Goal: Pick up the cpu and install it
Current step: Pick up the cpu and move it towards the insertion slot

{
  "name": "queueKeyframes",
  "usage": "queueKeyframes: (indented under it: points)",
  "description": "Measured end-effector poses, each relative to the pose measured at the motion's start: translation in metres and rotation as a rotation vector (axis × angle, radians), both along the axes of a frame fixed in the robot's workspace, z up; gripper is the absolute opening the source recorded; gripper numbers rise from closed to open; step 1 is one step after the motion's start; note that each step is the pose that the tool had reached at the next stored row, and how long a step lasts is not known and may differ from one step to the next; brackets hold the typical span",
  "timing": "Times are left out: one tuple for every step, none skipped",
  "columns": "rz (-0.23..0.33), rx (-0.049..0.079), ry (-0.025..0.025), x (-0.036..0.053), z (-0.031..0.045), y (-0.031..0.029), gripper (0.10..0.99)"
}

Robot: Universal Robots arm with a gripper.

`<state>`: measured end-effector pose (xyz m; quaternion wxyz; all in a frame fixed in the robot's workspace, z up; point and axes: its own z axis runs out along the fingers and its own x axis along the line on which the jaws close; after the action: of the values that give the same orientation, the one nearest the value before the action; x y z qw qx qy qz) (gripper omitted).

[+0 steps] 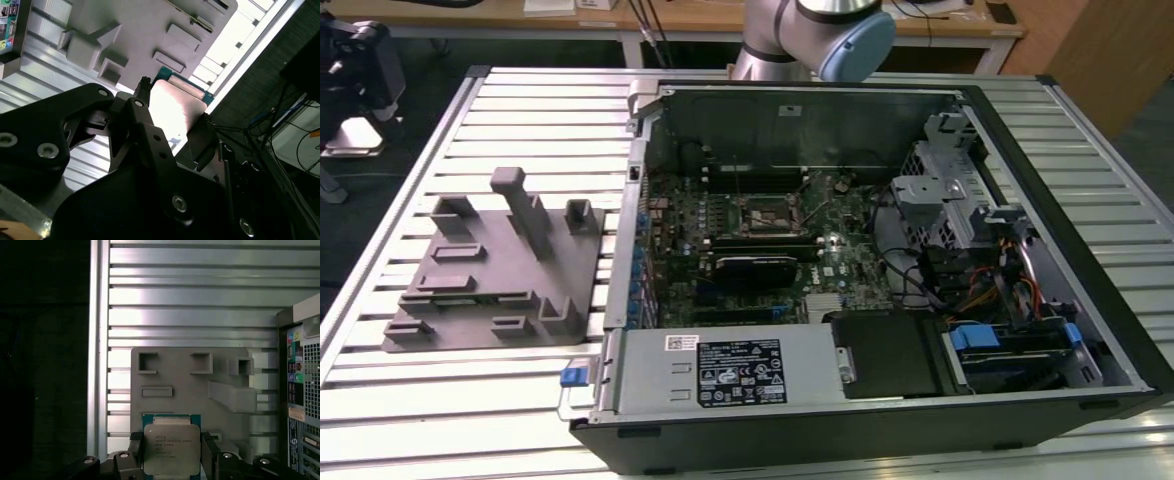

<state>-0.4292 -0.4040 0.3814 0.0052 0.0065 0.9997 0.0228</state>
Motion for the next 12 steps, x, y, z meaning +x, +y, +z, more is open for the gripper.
queueKeyframes:
  points:
    - [0.0,0.0,0.0,0.001,0.0,0.0001,0.541]
    - [0.0,0.0,0.0,0.0019,0.0,0.0002,0.541]
    - [0.0,0.0,0.0,0.0029,0.0,0.0002,0.541]
    - [0.0,0.0,0.0,0.0038,0.0,0.0003,0.541]
    - [0.0,0.0,0.0,0.0047,0.0,0.0004,0.541]
    - [0.0,0.0,0.0,0.0057,0.0,0.0004,0.541]
    - [0.0,0.0,-0.0001,0.0068,0.0,0.0005,0.541]
    - [0.0,0.0,0.0,0.0077,0.0,0.0006,0.541]
    - [0.0,0.0,0.0001,0.0087,0.0,0.0006,0.541]
    - [0.0,0.0,0.0001,0.0096,0.0,0.0007,0.541]
    - [0.0,0.0,0.0,0.0106,0.0,0.0008,0.541]
    - [0.0,0.0,0.0,0.0114,0.0,0.0008,0.541]
